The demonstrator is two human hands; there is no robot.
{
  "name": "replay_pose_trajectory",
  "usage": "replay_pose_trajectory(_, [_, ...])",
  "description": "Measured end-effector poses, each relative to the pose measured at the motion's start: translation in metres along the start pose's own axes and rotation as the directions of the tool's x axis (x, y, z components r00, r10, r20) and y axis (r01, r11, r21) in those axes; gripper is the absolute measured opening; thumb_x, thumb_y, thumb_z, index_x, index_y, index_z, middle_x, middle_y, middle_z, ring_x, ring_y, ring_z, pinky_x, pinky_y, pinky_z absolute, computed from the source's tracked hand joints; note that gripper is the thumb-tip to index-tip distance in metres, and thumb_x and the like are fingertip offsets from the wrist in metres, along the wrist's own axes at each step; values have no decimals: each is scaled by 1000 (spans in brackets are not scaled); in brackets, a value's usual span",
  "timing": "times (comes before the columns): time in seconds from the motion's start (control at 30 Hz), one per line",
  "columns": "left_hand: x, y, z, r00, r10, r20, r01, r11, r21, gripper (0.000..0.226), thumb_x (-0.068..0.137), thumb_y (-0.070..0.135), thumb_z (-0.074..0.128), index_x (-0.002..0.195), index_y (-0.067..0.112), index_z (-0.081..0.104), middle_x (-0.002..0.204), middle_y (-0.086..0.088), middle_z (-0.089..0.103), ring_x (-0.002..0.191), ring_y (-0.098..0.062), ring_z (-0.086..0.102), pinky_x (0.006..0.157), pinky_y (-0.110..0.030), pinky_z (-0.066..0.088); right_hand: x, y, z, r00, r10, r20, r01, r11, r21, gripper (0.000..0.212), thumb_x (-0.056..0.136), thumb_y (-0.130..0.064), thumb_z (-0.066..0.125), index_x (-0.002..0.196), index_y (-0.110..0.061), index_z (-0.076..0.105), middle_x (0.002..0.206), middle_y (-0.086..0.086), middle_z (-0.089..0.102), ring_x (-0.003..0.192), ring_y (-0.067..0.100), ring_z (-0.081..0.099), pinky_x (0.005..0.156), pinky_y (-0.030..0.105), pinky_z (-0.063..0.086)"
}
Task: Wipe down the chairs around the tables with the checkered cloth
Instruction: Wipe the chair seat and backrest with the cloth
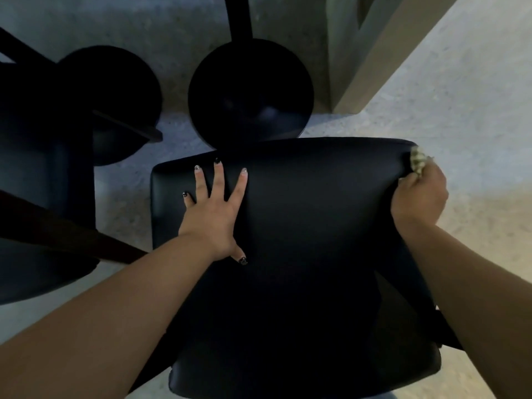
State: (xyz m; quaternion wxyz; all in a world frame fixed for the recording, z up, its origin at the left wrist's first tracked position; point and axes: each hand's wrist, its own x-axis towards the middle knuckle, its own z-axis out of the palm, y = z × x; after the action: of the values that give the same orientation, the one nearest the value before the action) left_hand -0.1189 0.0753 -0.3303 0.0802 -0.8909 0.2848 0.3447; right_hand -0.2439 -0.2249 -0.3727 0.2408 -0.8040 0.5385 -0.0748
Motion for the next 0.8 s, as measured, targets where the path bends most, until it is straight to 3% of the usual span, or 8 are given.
replay_pose_trajectory(0.13, [-6,-16,1,997,69,-28,-69,998,-4,151,51,70,80,146,27,-29,153,3,-37,142,-32,-29,115,-51,20,-19,-10,3,993,-119,20,120,991,-56,50,99,-9,36,148,-6,31,156,12,26,144,25,21,118,32,15])
replay_pose_trajectory(0.2, [-5,-29,-4,995,91,-40,-93,993,-68,144,55,67,79,150,23,-20,156,8,-30,146,-22,-23,114,-44,26,-34,-26,11,970,-243,13,243,969,-50,49,95,-4,39,143,0,38,150,19,34,140,33,29,117,36,18])
replay_pose_trajectory(0.3, [0,-55,-13,991,91,-96,-111,968,-225,126,67,51,82,154,23,-6,160,9,-19,149,-16,1,115,-37,28,-69,-69,39,880,-454,139,458,889,0,50,85,-5,39,133,4,51,139,23,48,131,39,42,114,42,25])
replay_pose_trajectory(0.4, [-2,-92,-12,985,105,-136,-133,968,-211,105,82,33,75,155,19,0,161,8,-16,149,-18,7,115,-29,20,-109,-117,71,731,-632,259,632,769,93,48,80,-4,43,124,5,59,132,23,55,126,38,49,109,47,33])
replay_pose_trajectory(0.5, [-13,-133,0,998,-22,-62,2,950,-313,90,91,29,64,155,16,2,162,2,-3,148,-20,8,117,-27,12,-143,-158,101,520,-787,332,782,595,186,42,80,3,52,121,5,61,131,22,56,126,39,49,110,50,32])
replay_pose_trajectory(0.57, [-24,-154,12,996,-88,-3,79,910,-407,72,97,27,53,155,19,10,160,-4,17,145,-23,22,112,-27,19,-161,-180,119,358,-830,428,863,469,189,45,88,-4,46,132,-1,53,142,15,48,136,33,38,116,43,18])
replay_pose_trajectory(0.63, [-36,-165,30,989,-138,53,147,881,-450,61,101,27,45,154,21,16,158,-6,24,144,-23,26,112,-26,20,-176,-199,135,227,-836,499,920,352,171,48,95,-11,38,143,-9,41,152,6,35,144,24,23,117,36,4])
replay_pose_trajectory(0.8, [-59,-150,66,990,-120,74,141,816,-560,56,100,9,41,152,19,25,154,-8,33,142,-25,30,111,-24,21,-200,-221,153,47,-823,566,976,159,150,50,96,-11,38,146,-9,35,154,5,32,146,23,16,117,36,2])
